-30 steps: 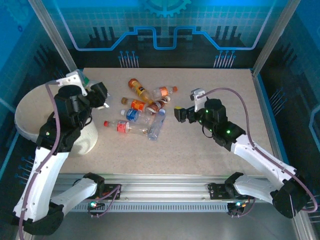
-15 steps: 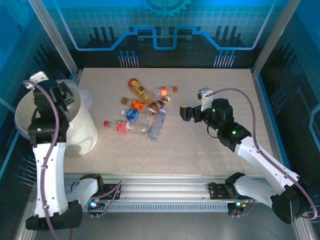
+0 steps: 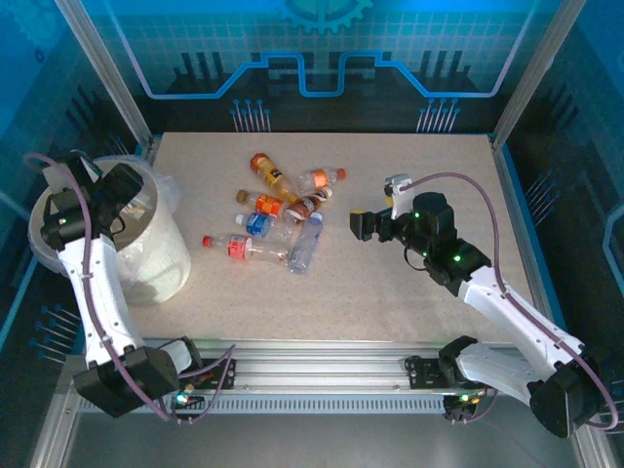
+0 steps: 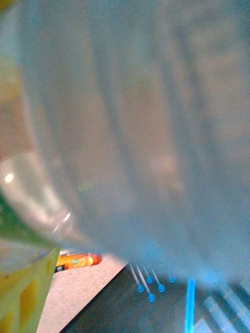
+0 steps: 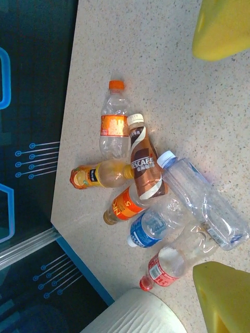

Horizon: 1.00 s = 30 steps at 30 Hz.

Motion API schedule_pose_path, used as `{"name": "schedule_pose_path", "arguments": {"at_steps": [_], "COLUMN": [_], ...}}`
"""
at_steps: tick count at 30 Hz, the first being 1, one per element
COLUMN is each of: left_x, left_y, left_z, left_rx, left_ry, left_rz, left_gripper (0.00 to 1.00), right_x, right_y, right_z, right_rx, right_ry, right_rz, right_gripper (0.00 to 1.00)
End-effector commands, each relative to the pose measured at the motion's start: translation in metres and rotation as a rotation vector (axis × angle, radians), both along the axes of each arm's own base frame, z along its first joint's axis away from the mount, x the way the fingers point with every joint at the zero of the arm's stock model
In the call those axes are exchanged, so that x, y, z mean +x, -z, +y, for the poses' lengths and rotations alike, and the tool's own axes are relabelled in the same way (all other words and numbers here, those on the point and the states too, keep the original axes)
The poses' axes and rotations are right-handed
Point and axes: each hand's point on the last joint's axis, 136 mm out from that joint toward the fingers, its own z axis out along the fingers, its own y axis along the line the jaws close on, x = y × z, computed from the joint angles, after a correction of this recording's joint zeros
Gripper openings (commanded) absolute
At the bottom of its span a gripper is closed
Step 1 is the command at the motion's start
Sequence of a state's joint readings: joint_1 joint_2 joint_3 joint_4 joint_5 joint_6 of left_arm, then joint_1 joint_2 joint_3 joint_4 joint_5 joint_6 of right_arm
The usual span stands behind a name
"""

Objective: Put the plastic bottles in the bin

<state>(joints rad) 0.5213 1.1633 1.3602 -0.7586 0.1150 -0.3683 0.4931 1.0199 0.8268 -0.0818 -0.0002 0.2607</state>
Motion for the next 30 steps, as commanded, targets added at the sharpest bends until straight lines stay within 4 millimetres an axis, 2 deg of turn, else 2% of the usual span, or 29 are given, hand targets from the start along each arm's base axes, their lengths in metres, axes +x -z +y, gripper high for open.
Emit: {"name": "schedule_pose_path", "arguments": {"at_steps": [1, 6, 11, 16, 20, 25, 30], "left_x": [0.006, 0.004, -0.002, -0.012, -0.018, -0.014, 0.002], "left_y": [0.003, -0.004, -0.017, -0.036, -0.059, -0.091, -0.091], "left_z": [-0.014, -0.013, -0.014, -0.022, -0.037, -0.078, -0.131], "left_rx": [-0.096, -0.085, -0.059, -0.046, -0.039, 0.015, 0.03], "left_ry": [0.059, 0.054, 0.044, 0.046, 0.067, 0.178, 0.313], "left_rz": [-0.023, -0.029, -0.041, -0.1, -0.195, -0.292, -0.283], "left_gripper": [0.76, 0.89, 0.98, 0.99, 0.99, 0.99, 0.99], "right_x": [-0.006, -0.005, -0.01, -0.009, -0.007, -0.002, 0.0], "right_y": [-0.017, -0.017, -0.017, -0.016, -0.012, -0.001, 0.002], "right_z": [0.003, -0.004, 0.0, 0.002, 0.005, 0.008, 0.008], "right_rx": [0.023, 0.033, 0.034, 0.051, 0.091, 0.106, 0.12], "right_ry": [-0.048, -0.009, -0.042, -0.048, -0.039, -0.013, 0.015], "right_rz": [-0.063, -0.068, -0.074, -0.067, -0.062, -0.012, -0.012], "right_gripper": [1.0, 1.0, 1.0, 1.0, 1.0, 1.0, 1.0]}}
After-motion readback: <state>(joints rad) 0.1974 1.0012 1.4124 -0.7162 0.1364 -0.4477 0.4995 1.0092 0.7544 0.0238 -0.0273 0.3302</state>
